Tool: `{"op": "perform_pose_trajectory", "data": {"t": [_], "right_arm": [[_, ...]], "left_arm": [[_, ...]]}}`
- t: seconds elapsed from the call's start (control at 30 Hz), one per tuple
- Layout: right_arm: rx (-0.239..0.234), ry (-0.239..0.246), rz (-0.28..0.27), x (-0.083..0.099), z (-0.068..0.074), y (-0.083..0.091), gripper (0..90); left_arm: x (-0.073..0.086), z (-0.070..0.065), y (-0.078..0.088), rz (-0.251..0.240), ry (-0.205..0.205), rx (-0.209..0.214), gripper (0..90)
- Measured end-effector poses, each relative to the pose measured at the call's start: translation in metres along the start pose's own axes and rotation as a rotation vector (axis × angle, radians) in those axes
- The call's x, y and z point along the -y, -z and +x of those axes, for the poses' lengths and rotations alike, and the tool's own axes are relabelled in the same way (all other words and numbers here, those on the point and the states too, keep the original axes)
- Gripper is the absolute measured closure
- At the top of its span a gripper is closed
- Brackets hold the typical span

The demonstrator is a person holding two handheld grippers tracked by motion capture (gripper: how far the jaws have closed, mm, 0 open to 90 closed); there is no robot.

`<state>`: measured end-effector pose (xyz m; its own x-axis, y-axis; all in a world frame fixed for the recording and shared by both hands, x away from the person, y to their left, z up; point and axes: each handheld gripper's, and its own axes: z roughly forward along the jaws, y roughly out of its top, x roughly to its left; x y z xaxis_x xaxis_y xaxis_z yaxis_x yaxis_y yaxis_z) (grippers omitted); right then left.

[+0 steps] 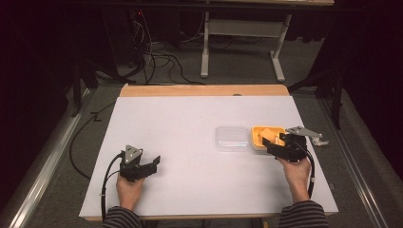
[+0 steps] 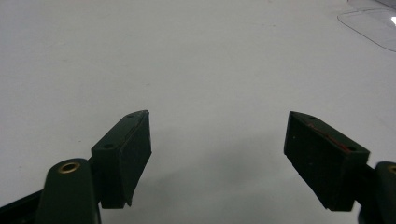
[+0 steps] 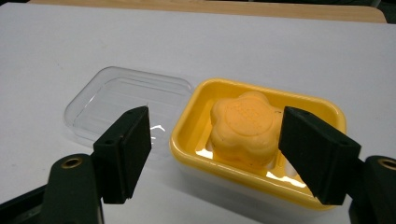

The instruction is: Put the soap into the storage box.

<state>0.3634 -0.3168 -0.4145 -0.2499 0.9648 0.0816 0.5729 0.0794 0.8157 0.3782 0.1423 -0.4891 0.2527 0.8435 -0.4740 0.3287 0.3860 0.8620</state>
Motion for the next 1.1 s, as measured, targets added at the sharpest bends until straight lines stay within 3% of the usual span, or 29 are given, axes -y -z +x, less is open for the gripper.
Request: {"op": "perform_pose_trajectory", "data": {"t": [0.1, 1.1], "right_arm": [[0.012, 0.003, -0.004, 0.001, 0.002, 0.002, 25.4], [-0.038, 0.020, -0.084, 0.020, 0.022, 0.026, 24.5]], "left_arm": [[0.000, 0.000, 0.000, -0.002, -0.001, 0.001, 23.6], [0.000, 0.000, 0.001, -0.003, -0.004, 0.004, 23.5]]}}
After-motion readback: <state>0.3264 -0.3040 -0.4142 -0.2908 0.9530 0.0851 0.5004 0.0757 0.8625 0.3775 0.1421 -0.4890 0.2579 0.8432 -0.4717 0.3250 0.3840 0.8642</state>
